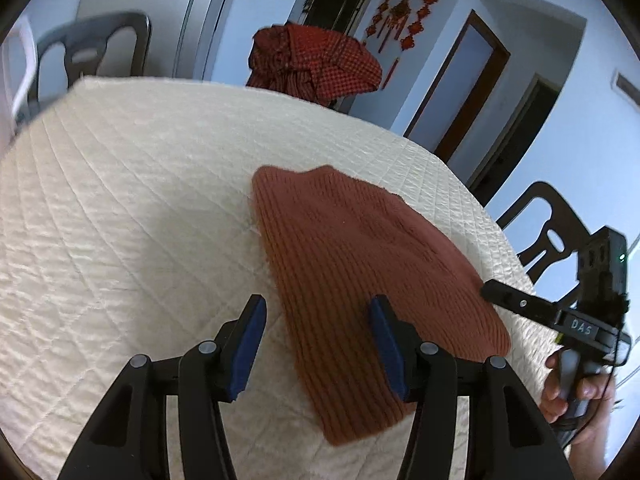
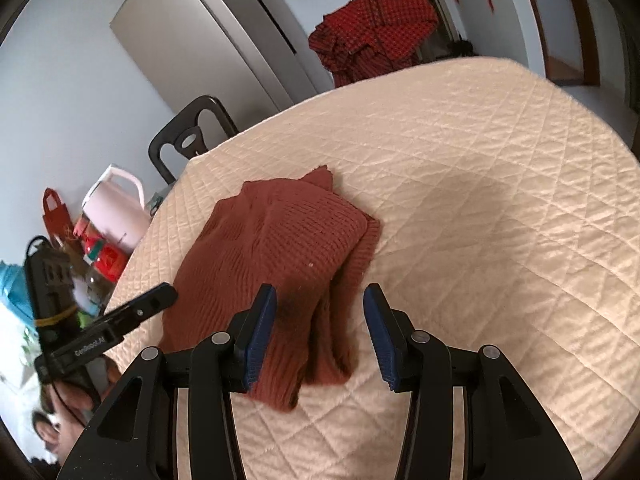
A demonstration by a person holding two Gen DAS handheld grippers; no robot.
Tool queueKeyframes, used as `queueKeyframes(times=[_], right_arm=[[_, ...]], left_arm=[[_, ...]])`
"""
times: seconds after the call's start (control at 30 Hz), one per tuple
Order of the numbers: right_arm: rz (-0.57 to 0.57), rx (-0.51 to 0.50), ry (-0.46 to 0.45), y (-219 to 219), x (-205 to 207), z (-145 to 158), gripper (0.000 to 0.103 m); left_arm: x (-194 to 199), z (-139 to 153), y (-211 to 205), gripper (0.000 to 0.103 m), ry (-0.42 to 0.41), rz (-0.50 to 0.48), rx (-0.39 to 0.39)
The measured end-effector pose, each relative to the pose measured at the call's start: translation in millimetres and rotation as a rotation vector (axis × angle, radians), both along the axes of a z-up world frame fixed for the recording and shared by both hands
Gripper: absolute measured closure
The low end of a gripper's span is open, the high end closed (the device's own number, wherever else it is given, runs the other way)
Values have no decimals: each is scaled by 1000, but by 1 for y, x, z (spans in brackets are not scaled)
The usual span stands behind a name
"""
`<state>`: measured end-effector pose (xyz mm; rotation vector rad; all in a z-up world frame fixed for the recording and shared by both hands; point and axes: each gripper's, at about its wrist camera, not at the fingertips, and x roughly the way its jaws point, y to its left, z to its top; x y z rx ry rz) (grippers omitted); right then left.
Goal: Fold small clothes
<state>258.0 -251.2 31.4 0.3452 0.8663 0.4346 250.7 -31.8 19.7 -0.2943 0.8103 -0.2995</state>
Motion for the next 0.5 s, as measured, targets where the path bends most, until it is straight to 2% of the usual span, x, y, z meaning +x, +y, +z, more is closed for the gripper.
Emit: queueKeyframes(times=[0.13, 0.27, 0.3, 0.37, 0.43, 0.5], right_arm=[[25, 30, 53, 2, 13, -14, 57], [38, 63, 44, 4, 16, -18, 57], [43, 59, 41, 5, 16, -17, 57], [64, 80, 48, 8, 20, -17, 69], [66, 88, 56, 10, 20, -14, 77], [89, 90, 33, 16, 15, -4, 79]], left_arm=[[7, -7, -1, 41, 14, -19, -31], [13, -14, -8, 41, 33, -46, -44], [13, -14, -10, 48, 33, -54, -44], [12, -12, -13, 55, 25, -59, -33], [9, -5, -12, 68, 10, -59, -26], [4, 5, -4, 70, -11, -60, -36]])
